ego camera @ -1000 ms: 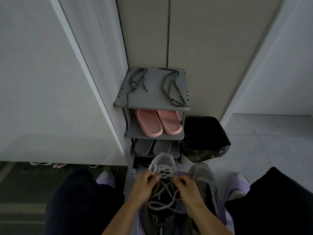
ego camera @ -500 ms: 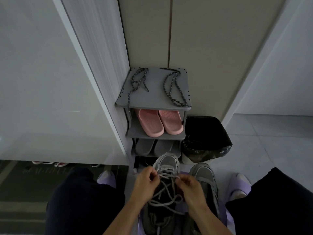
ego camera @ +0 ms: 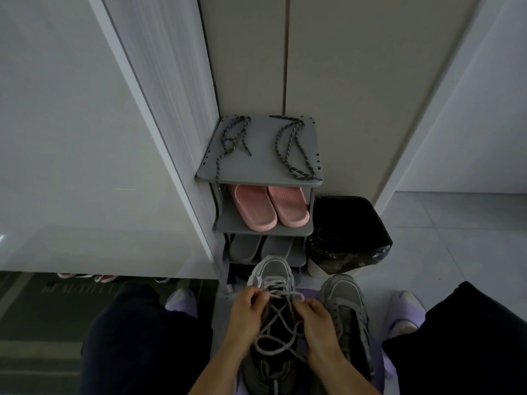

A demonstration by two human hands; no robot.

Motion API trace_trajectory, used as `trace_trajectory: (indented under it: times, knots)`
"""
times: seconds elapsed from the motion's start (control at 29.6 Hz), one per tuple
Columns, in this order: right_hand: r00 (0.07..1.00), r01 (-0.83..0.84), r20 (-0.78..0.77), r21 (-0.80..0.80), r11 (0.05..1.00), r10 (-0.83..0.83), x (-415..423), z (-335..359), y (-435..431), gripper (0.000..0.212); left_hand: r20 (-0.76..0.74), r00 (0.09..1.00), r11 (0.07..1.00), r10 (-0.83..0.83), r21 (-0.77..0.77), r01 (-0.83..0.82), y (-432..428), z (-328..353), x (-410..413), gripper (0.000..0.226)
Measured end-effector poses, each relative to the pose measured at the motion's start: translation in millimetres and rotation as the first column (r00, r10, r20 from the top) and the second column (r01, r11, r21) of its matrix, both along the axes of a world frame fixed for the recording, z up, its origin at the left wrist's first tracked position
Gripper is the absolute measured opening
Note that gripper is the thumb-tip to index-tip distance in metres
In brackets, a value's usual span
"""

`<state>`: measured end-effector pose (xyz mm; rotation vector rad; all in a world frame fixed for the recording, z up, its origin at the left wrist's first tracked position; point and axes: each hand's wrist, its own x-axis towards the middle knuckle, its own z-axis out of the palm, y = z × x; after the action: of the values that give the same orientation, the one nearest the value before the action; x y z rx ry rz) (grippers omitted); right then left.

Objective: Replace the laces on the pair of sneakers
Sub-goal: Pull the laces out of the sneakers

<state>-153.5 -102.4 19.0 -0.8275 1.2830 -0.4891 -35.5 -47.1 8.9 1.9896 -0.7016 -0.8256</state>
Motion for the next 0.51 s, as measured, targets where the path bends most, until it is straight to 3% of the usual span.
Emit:
trace_trajectory:
  times: [0.14, 0.2, 0.34, 0.51]
  knots:
    - [0.996, 0.087, -0.007, -0.033, 0.996, -0.088, -2.2, 4.3, -3.9, 0.017, -0.300, 0.953, 0.999, 0.038, 0.010, -0.036, 2.2, 3.5, 16.1, 0.022]
    - [0.998, 0.057, 0.041, -0.054, 0.997, -0.055, -1.4, 1.9, -0.1, 0.018, -0.350, 0.933, 0.993, 0.080, -0.048, -0.103, 4.2, 4.8, 9.6, 0.018]
    - [0.994, -0.104, 0.025, -0.137, 0.985, 0.109, -1.1, -6.7, 2.5, 0.011, -0.271, 0.962, 0.990, 0.022, -0.129, -0.059, 11.0, -0.2, -4.7, 0.012]
    - [0.999, 0.038, -0.029, -0.114, 0.993, -0.042, 0.8, -5.5, -1.0, 0.023, -0.030, 0.999, 0.994, -0.034, -0.103, 0.031, 8.2, 0.6, 9.1, 0.027]
